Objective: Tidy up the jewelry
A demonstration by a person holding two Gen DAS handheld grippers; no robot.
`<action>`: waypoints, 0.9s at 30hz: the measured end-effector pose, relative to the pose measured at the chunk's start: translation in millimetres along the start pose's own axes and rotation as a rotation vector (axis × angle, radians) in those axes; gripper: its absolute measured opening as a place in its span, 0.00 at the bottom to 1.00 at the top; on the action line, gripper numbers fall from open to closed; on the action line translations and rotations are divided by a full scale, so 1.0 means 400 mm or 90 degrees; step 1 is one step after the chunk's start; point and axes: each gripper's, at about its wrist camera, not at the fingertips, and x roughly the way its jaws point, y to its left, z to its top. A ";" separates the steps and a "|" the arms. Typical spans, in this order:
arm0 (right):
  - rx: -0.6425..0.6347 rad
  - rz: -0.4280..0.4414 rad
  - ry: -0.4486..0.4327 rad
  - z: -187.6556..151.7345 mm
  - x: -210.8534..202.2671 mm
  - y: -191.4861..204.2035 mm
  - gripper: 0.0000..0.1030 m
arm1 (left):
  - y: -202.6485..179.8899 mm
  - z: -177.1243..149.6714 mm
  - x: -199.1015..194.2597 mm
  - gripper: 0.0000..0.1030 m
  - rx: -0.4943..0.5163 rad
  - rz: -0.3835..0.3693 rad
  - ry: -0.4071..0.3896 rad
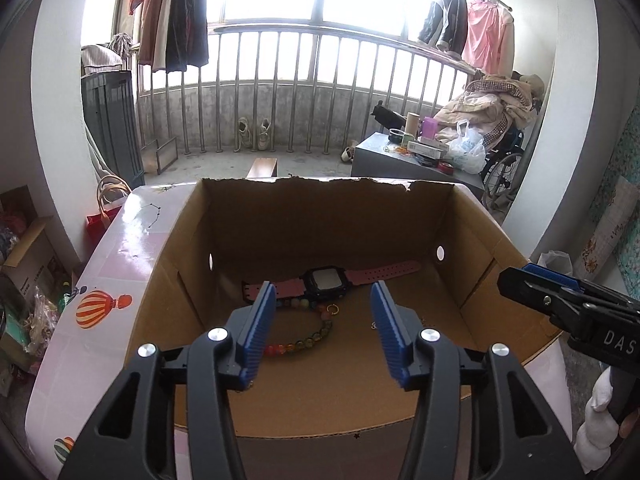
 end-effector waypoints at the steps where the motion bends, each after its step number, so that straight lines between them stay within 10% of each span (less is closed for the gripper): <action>1: 0.000 -0.005 -0.006 -0.002 -0.009 0.002 0.57 | 0.000 -0.001 -0.007 0.53 -0.001 0.001 -0.001; 10: -0.006 -0.077 -0.082 -0.036 -0.113 0.038 0.84 | 0.022 -0.013 -0.115 0.77 -0.010 0.003 -0.033; 27: -0.018 -0.143 -0.162 -0.119 -0.228 0.098 0.88 | 0.011 -0.072 -0.281 0.87 0.012 0.058 -0.083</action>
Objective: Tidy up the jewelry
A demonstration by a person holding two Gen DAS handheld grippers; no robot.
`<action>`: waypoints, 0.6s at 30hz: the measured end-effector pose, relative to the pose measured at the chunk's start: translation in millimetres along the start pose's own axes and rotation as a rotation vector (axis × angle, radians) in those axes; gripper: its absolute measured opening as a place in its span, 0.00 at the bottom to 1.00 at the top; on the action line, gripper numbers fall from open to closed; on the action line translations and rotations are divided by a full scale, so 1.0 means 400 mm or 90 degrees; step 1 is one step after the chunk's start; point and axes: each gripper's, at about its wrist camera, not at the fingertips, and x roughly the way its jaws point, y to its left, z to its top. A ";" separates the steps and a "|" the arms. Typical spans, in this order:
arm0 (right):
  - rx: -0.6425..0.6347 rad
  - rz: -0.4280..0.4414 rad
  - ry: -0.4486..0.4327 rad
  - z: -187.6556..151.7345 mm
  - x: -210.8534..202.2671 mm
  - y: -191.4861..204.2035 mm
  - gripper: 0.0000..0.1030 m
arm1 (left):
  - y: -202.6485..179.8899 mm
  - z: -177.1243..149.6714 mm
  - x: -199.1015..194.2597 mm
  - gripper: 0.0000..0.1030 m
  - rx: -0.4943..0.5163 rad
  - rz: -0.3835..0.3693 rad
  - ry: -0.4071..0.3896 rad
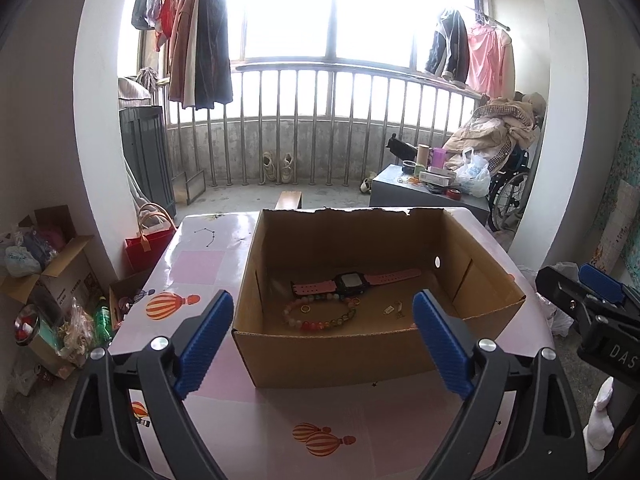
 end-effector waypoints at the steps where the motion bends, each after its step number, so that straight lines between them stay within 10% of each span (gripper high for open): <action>1: -0.003 -0.003 -0.006 -0.005 -0.007 0.003 0.88 | -0.001 -0.006 -0.005 0.87 -0.001 0.001 -0.006; 18: -0.017 -0.003 -0.005 -0.027 -0.014 0.026 0.88 | -0.006 -0.026 -0.025 0.88 -0.015 0.024 -0.044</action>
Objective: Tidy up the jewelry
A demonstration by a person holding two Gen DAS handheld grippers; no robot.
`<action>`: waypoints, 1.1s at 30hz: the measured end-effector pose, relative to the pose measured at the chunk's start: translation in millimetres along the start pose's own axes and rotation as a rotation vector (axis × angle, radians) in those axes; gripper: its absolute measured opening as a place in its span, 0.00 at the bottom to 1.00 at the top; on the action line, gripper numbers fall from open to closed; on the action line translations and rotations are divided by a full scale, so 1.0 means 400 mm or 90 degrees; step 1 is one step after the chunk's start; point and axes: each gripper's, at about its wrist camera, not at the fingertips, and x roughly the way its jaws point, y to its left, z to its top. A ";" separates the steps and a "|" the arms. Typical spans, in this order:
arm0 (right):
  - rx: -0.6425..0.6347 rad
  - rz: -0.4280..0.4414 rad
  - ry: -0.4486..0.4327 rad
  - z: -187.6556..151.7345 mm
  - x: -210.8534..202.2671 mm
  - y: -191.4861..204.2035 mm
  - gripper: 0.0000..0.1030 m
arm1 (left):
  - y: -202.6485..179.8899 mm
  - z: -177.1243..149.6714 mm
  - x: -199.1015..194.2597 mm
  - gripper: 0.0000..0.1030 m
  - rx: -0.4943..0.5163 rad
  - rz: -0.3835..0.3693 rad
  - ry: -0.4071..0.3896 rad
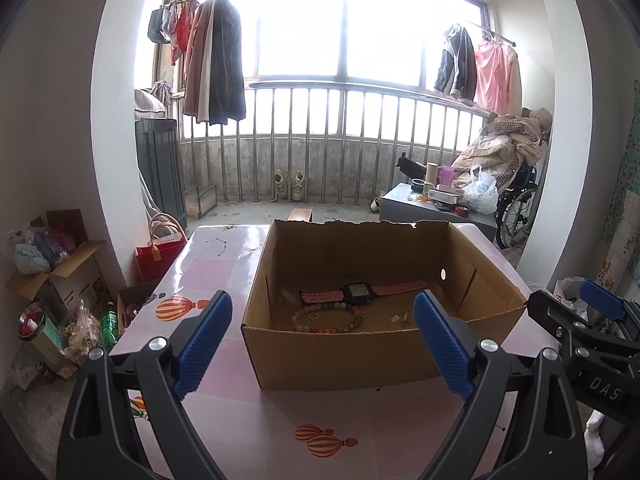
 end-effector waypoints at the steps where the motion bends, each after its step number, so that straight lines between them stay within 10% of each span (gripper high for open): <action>1: 0.000 0.000 0.001 -0.002 0.001 0.001 0.88 | 0.001 -0.001 0.000 0.88 -0.002 0.001 0.001; 33: 0.001 0.004 0.015 -0.025 0.014 -0.001 0.88 | 0.007 -0.015 0.021 0.88 -0.009 0.005 0.021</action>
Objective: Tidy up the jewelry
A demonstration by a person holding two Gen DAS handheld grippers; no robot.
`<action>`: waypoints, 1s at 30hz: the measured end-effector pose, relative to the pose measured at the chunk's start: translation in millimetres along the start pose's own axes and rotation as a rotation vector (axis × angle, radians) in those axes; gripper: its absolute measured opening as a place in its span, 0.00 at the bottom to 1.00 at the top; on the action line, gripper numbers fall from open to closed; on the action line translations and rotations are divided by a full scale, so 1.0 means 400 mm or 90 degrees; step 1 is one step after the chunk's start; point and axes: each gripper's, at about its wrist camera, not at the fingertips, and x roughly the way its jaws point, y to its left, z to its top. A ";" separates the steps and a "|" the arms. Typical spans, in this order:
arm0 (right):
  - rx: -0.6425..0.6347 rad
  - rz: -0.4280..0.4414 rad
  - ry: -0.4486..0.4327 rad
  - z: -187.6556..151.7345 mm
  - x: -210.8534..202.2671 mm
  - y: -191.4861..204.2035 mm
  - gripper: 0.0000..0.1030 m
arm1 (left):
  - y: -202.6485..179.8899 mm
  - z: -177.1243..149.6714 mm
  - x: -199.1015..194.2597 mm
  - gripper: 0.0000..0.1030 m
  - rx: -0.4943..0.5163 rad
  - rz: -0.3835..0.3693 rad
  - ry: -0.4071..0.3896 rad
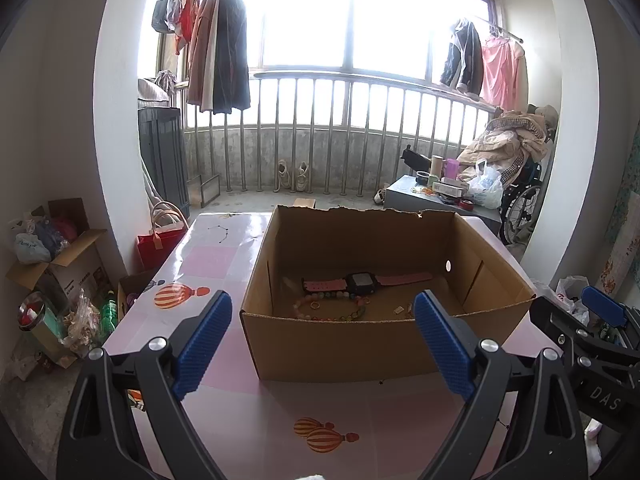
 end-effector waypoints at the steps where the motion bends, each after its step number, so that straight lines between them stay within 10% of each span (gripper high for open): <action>1: 0.000 0.000 0.000 -0.002 0.000 0.000 0.88 | 0.000 0.000 0.001 0.88 -0.001 0.001 0.001; 30: 0.000 -0.007 0.004 -0.015 -0.002 -0.018 0.88 | -0.007 -0.010 0.019 0.88 0.006 -0.027 0.028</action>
